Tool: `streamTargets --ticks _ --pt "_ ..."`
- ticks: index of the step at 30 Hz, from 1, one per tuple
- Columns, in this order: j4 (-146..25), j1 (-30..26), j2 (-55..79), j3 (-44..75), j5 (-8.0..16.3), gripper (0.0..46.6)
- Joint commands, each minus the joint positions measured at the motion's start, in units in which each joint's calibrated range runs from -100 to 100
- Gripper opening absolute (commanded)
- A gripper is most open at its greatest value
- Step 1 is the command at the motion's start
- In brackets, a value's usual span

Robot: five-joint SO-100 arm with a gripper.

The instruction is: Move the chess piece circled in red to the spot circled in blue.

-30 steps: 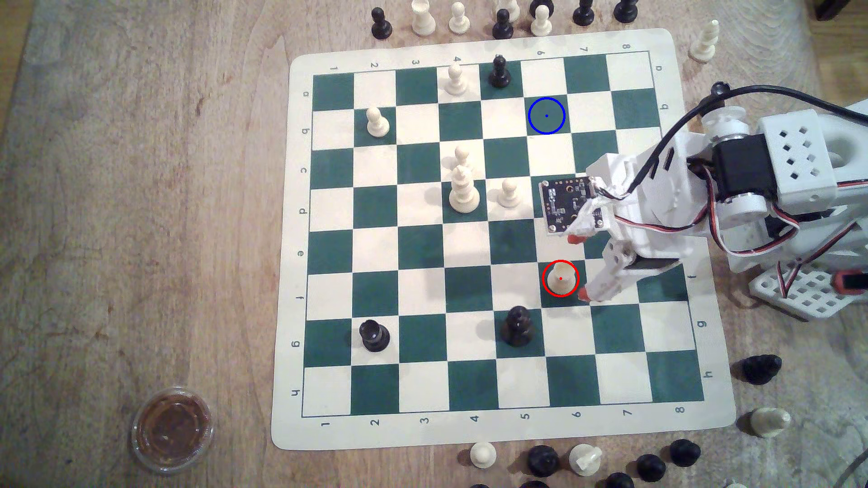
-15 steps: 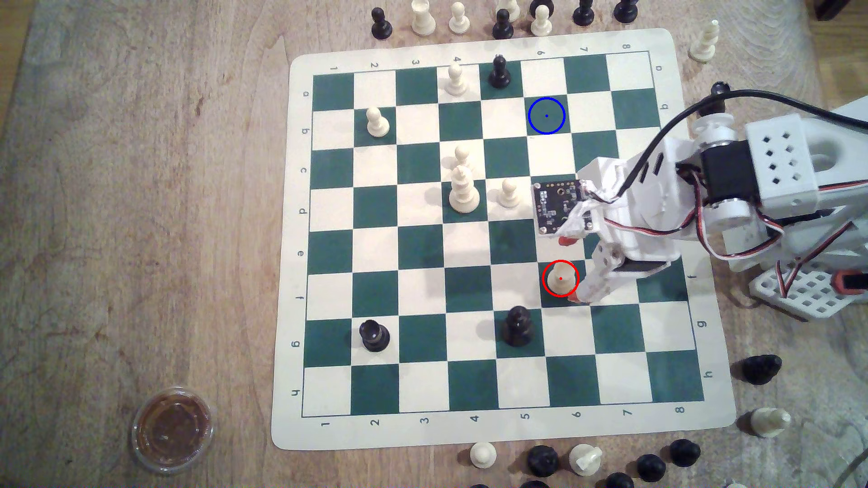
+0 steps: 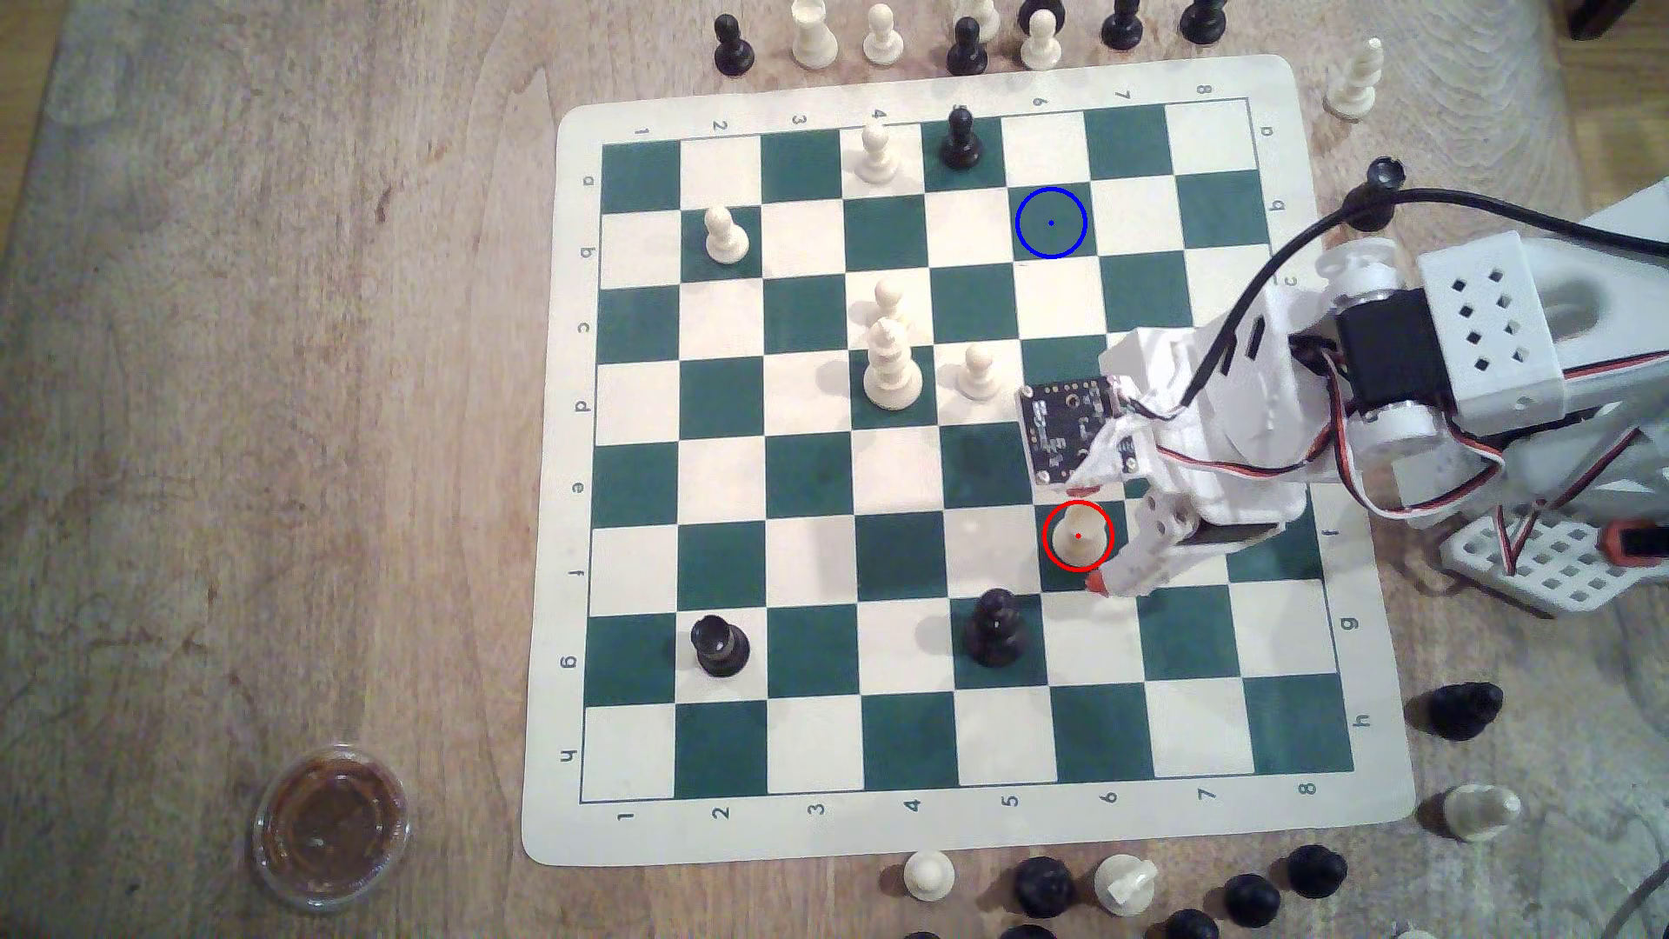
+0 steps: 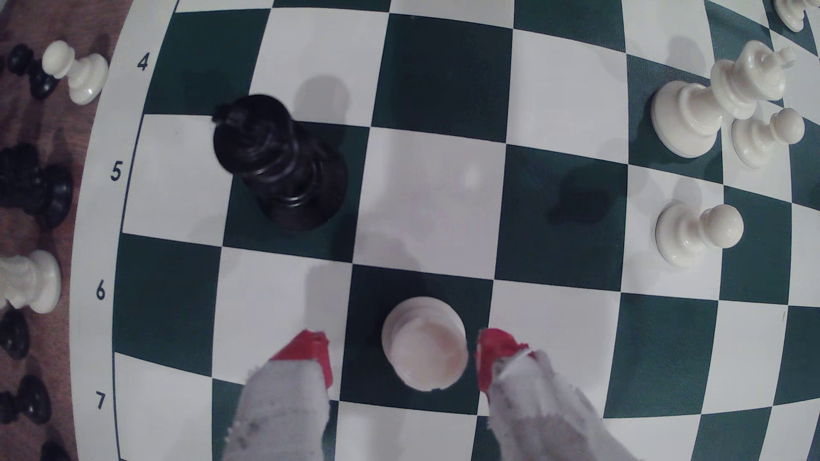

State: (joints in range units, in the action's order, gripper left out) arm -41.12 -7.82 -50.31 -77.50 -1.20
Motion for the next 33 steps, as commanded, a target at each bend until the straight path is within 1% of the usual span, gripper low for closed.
streamTargets --ticks 1,6,7,8,10,11,17,20,21,23,24,25,29,30,33 --pt "1.23 -0.28 0.23 1.52 0.44 15.4" --pt "1.80 -0.67 1.59 2.16 0.68 10.0" --pt "1.97 -0.83 1.59 2.16 0.78 8.4" --pt "1.97 -1.14 1.50 2.16 0.98 5.1" --pt "2.05 -1.14 1.50 1.98 1.03 0.9" --pt "2.05 -1.14 1.50 1.88 1.03 0.3" --pt "0.00 -0.75 -0.36 2.79 1.22 0.3" --pt "-3.68 0.35 -0.53 5.24 1.12 0.3" --pt "-7.12 0.97 -0.45 7.78 1.12 0.3" --pt "-8.02 2.22 -0.79 9.32 1.17 0.3" --pt "-8.11 3.16 -0.79 10.04 1.17 0.3" --pt "-8.35 5.59 -0.96 11.77 1.17 0.3" --pt "-10.15 10.36 -1.38 15.48 0.78 0.3" --pt "-11.05 12.78 -1.55 17.57 0.59 0.3" --pt "-12.45 16.46 -1.89 20.11 0.10 0.3"
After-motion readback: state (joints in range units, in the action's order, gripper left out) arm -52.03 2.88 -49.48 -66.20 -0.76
